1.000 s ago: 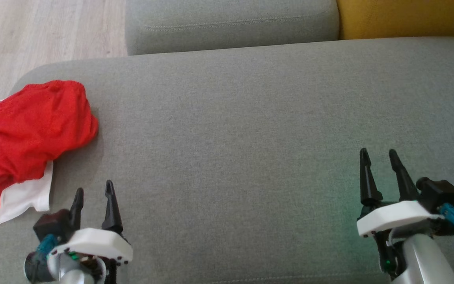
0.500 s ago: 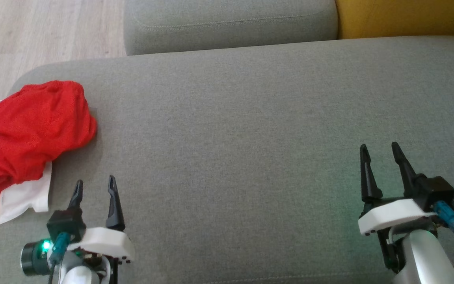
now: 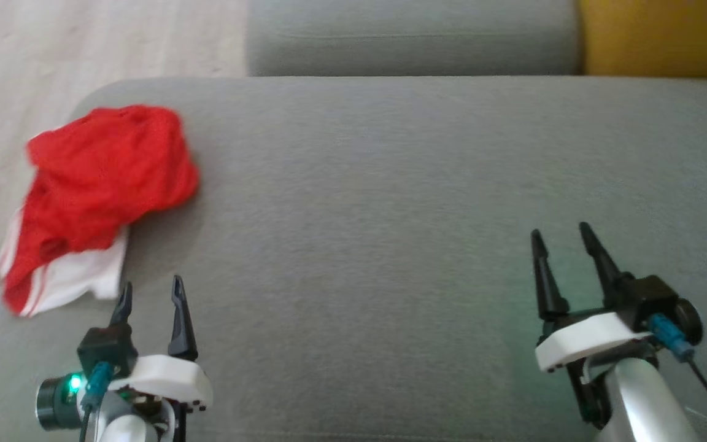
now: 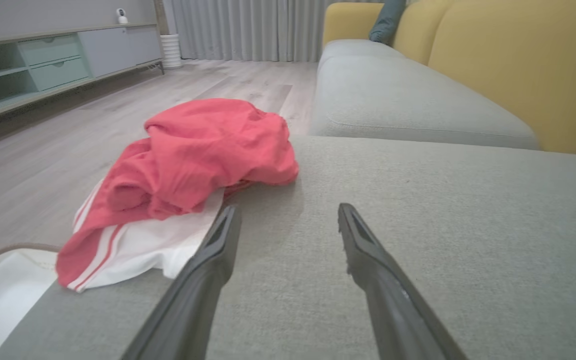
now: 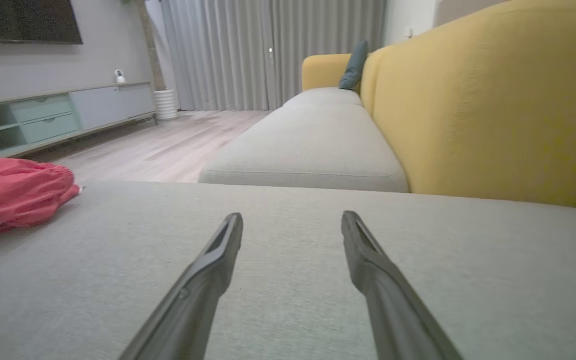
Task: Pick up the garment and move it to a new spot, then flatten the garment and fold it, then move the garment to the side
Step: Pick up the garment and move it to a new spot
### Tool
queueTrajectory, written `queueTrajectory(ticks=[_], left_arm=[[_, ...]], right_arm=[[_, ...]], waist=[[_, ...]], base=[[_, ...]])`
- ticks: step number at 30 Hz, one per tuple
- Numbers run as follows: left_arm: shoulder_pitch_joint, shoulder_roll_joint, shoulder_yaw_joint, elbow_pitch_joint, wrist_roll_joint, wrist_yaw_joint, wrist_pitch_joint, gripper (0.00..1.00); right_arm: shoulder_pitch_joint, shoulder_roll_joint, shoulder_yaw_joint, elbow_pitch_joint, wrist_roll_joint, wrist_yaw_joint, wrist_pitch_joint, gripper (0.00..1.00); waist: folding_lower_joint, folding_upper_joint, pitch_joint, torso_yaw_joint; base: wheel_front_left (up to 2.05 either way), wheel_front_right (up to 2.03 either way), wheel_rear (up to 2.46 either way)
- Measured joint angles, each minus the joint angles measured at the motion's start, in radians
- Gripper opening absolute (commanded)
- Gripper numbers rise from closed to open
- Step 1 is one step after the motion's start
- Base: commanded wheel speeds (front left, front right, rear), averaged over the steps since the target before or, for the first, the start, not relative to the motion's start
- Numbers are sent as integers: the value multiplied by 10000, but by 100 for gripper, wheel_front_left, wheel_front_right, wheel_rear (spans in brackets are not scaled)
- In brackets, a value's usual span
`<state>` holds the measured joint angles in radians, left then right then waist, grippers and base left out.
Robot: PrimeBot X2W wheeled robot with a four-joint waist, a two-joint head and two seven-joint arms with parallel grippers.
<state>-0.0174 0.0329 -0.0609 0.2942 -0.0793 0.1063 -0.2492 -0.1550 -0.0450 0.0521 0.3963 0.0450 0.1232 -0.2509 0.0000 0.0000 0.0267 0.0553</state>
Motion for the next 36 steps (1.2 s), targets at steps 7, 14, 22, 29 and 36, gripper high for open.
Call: queueTrajectory(ticks=[7, 14, 22, 29, 36], left_arm=[[-3, 4, -73, -31, -115, 25, 0, 100], [96, 15, 479, -58, -117, 94, -2, 100], [548, 31, 1246, 86, -278, -94, -2, 100], [58, 15, 1567, 378, -447, -593, 0, 100], [-2127, 36, 1942, 1005, -635, -1687, -2, 100]], right_arm=[[-19, -6, 652, 15, 224, 0, 0, 100], [-269, -12, 1233, 102, 433, 0, 0, 100], [-459, -12, 1825, 228, 430, 2, 0, 100], [-682, -23, 2071, 42, 142, 2, -2, 100], [-1338, -140, 2238, -368, -291, 2, -2, 100]], waist=[[0, 0, 48, 1576], [0, 0, 122, 3312], [0, 0, 420, 4660], [0, 0, 1046, 4439], [1, 0, 2039, 3826]], base=[[0, 0, 0], [0, 0, 0], [0, 0, 0], [0, 0, 0], [0, 0, 0]])
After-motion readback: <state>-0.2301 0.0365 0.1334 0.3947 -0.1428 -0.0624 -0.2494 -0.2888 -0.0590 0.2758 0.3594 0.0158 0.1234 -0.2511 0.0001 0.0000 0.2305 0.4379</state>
